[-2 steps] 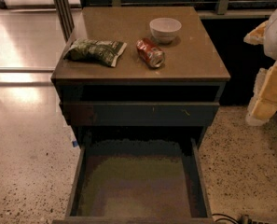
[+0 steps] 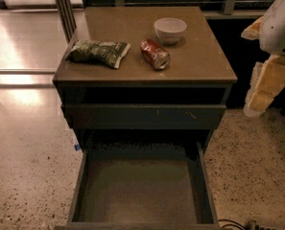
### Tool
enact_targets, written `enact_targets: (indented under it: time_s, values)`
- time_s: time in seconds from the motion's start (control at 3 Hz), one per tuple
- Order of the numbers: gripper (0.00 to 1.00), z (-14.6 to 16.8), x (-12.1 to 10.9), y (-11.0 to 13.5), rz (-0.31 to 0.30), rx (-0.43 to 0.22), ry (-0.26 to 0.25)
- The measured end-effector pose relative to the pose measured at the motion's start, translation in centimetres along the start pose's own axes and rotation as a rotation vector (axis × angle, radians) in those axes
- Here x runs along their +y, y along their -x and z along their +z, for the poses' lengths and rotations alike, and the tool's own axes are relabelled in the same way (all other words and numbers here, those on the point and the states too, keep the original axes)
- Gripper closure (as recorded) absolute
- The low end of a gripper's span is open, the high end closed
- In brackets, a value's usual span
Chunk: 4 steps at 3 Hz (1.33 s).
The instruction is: Place coke can into middle drawer
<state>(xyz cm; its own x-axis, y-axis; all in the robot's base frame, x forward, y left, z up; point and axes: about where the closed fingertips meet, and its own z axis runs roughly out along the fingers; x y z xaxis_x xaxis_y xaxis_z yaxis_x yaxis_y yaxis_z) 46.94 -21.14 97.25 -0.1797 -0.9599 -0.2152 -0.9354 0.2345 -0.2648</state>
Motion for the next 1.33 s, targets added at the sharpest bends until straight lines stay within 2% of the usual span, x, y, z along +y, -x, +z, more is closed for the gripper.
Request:
enact_targets:
  time_s: [0.33,0.67,1.33]
  values:
    - [0.00,4.6,-5.9,1.9,-0.043,0.006,0.022]
    - [0.00,7.5,-10.2,3.9,-0.059,-0.003,0.036]
    - [0.00,8.1,-11.7,5.2,-0.020,-0.025,0.017]
